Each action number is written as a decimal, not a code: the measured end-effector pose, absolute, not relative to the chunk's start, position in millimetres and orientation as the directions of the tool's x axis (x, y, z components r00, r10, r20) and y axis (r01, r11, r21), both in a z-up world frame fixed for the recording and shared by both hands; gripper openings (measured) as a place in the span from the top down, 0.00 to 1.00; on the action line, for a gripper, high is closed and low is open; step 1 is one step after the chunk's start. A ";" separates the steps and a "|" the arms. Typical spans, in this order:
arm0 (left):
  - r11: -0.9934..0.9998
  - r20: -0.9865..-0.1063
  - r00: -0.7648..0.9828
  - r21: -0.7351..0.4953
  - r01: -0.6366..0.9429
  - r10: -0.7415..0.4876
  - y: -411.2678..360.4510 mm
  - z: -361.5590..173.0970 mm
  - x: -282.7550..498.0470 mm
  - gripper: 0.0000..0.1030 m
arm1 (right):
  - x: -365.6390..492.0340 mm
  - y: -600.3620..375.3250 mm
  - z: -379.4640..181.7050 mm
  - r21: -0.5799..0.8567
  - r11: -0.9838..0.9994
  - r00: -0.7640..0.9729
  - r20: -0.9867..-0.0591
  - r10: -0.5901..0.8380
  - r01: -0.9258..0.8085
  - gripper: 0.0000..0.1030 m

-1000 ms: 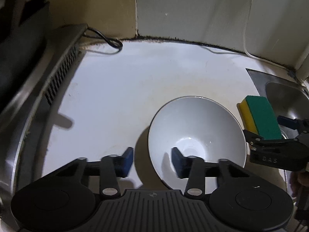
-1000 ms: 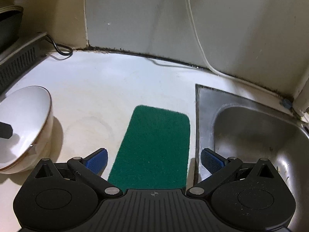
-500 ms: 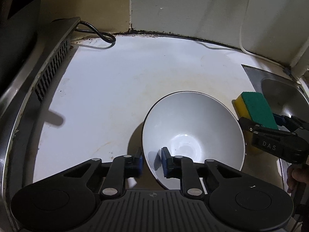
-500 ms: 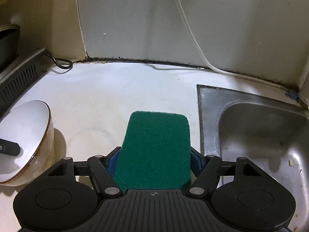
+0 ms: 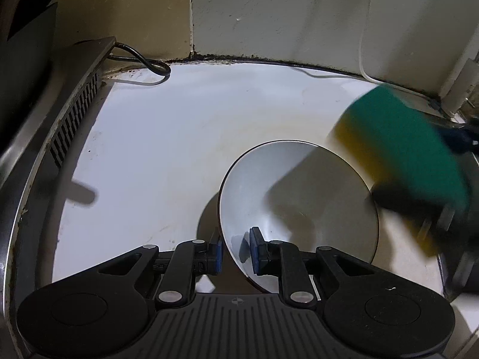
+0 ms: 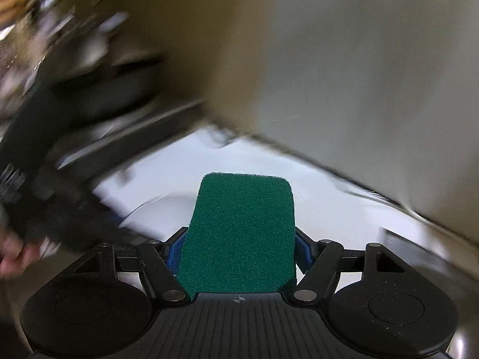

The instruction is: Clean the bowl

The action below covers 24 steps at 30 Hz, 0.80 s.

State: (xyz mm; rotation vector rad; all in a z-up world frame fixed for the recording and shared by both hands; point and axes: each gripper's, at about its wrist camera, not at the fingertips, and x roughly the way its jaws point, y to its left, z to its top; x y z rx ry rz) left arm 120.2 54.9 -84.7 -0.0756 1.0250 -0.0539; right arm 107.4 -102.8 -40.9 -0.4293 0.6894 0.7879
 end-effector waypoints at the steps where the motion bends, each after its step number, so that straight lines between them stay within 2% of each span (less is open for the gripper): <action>1: 0.996 -0.851 0.519 -0.089 0.011 -0.082 56.0 -84.7 120.2 0.80 | 105.0 -93.9 -41.6 -0.126 0.601 0.486 -0.726 0.486 -0.789 0.31; 3: 0.996 -0.849 0.522 -0.091 0.012 -0.083 58.4 -84.6 120.2 0.81 | 99.2 -78.5 -45.1 -0.205 0.541 0.485 -0.751 0.448 -0.816 0.28; 5: 0.996 -0.846 0.526 -0.094 0.010 -0.085 60.5 -84.5 120.4 0.81 | 95.9 -73.6 -47.1 -0.239 0.532 0.505 -0.745 0.436 -0.812 0.19; 7: 0.994 -0.846 0.525 -0.106 0.005 -0.093 63.5 -84.5 121.1 0.82 | 90.2 -75.0 -49.4 -0.259 0.554 0.548 -0.702 0.455 -0.791 0.09; 9: 0.993 -0.848 0.521 -0.119 0.001 -0.102 67.0 -84.1 121.7 0.82 | 82.6 -86.2 -53.6 -0.251 0.583 0.581 -0.649 0.491 -0.773 0.05; 11: 0.993 -0.849 0.519 -0.118 0.000 -0.100 68.7 -83.9 121.9 0.82 | 76.7 -96.8 -57.1 -0.241 0.612 0.611 -0.599 0.517 -0.753 0.05; 13: 0.994 -0.847 0.522 -0.112 0.002 -0.097 69.6 -83.8 122.4 0.82 | 65.1 -120.8 -61.5 -0.200 0.679 0.668 -0.504 0.547 -0.706 0.04; 15: 0.994 -0.846 0.525 -0.112 0.001 -0.096 70.2 -84.2 123.6 0.82 | 60.0 -132.3 -64.6 -0.149 0.708 0.680 -0.469 0.563 -0.690 0.04; 21: 0.994 -0.847 0.521 -0.113 0.011 -0.102 72.0 -85.1 127.3 0.81 | 64.2 -135.9 -86.2 -0.075 0.710 0.647 -0.489 0.585 -0.700 0.04; 24: 0.995 -0.848 0.521 -0.098 0.028 -0.098 70.3 -84.7 126.9 0.81 | 73.0 -150.1 -91.0 0.035 0.699 0.609 -0.463 0.645 -0.714 0.04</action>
